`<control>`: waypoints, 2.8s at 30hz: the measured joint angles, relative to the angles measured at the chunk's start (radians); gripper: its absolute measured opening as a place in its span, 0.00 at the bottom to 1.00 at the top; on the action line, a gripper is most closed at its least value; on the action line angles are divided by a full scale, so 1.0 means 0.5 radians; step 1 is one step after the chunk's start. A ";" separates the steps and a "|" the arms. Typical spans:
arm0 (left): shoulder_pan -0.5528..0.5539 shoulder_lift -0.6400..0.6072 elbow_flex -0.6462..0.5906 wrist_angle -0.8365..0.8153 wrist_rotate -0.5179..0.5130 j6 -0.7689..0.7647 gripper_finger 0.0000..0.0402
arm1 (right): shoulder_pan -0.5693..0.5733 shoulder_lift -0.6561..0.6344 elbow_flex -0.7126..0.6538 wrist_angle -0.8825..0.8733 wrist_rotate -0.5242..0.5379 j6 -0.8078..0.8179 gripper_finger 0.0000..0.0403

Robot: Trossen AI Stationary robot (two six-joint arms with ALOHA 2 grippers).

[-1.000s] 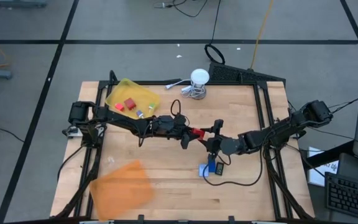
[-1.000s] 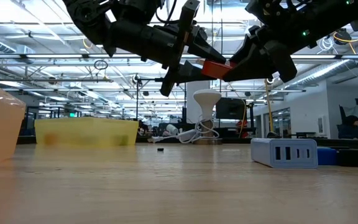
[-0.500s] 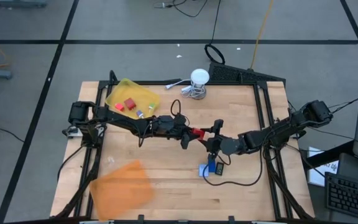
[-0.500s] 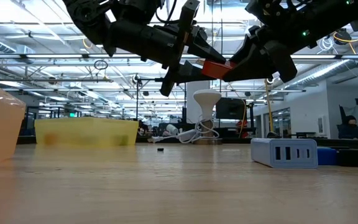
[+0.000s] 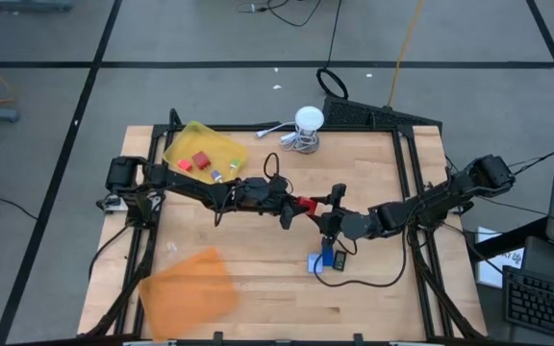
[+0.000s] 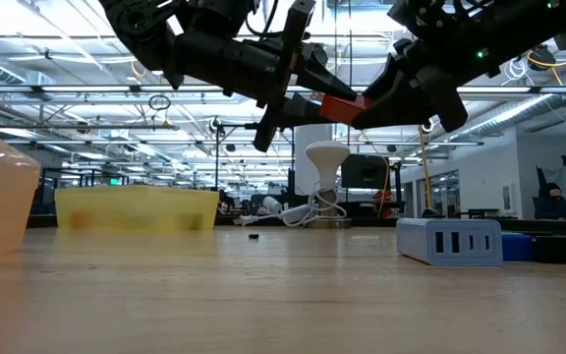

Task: Pick & Place Office items
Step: Put the red charger adapter into the yellow bin

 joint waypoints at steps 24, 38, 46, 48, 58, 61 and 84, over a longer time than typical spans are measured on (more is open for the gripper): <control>-0.092 -0.456 -0.291 -0.021 -0.359 0.571 0.31 | 0.002 -0.635 -0.164 -0.225 -0.460 0.508 0.71; -0.105 -0.832 -0.905 0.405 -0.592 0.736 0.31 | 0.000 -0.992 -0.455 0.190 -0.651 0.442 0.70; -0.105 -0.929 -1.111 0.576 -0.679 0.766 0.30 | -0.044 -1.116 -0.520 0.214 -0.884 0.496 0.69; -0.107 -0.974 -1.155 0.558 -0.728 0.766 0.30 | -0.077 -1.149 -0.543 0.211 -0.956 0.519 0.69; -0.114 -1.088 -1.227 0.592 -0.803 0.763 0.30 | -0.401 -1.248 -0.742 0.245 -1.197 0.638 0.69; -0.114 -1.076 -1.236 0.546 -0.804 0.771 0.30 | -0.529 -1.276 -0.828 0.340 -1.302 0.698 0.69; -0.048 -1.160 -1.232 0.354 -1.414 0.700 0.30 | -0.872 -1.421 -0.994 0.394 -1.486 0.861 0.69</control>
